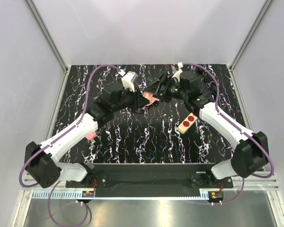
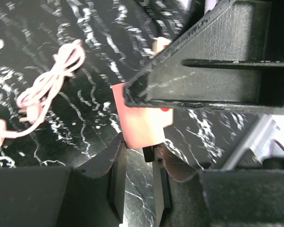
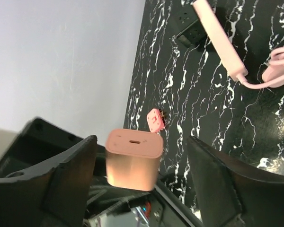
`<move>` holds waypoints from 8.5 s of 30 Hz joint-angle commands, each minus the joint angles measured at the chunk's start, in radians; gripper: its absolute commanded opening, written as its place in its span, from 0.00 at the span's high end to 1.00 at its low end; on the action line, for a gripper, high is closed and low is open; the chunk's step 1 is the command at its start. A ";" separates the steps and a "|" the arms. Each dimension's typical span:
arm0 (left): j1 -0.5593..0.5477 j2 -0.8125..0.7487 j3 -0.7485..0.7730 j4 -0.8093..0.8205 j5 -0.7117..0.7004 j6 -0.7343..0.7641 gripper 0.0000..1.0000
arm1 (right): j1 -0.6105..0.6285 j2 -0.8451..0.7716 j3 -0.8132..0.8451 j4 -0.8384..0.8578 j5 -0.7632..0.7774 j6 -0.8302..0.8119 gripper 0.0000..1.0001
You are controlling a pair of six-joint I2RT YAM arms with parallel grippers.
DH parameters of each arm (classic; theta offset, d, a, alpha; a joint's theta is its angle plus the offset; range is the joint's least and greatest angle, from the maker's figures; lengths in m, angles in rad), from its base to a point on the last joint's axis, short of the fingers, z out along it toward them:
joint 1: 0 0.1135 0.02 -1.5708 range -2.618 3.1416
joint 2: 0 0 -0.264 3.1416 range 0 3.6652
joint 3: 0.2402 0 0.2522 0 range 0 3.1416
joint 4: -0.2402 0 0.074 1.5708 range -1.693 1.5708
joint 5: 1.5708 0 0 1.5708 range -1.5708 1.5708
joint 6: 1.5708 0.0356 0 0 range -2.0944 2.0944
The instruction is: Insert the plug
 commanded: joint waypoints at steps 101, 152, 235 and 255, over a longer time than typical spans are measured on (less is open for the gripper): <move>0.114 -0.185 -0.070 -0.449 -0.108 0.238 0.01 | -0.378 0.521 0.536 -1.058 0.928 0.026 1.00; 0.114 -0.165 -0.068 -0.449 -0.123 0.244 0.01 | -0.410 0.611 0.308 -0.846 0.728 -0.117 1.00; 0.153 -0.208 -0.041 -0.509 -0.680 -0.099 0.01 | -0.424 0.234 0.316 -0.914 0.580 -0.340 0.00; 0.729 0.196 -0.027 -0.713 -0.628 -0.307 0.34 | -0.237 0.001 0.052 -0.542 0.161 -0.396 0.00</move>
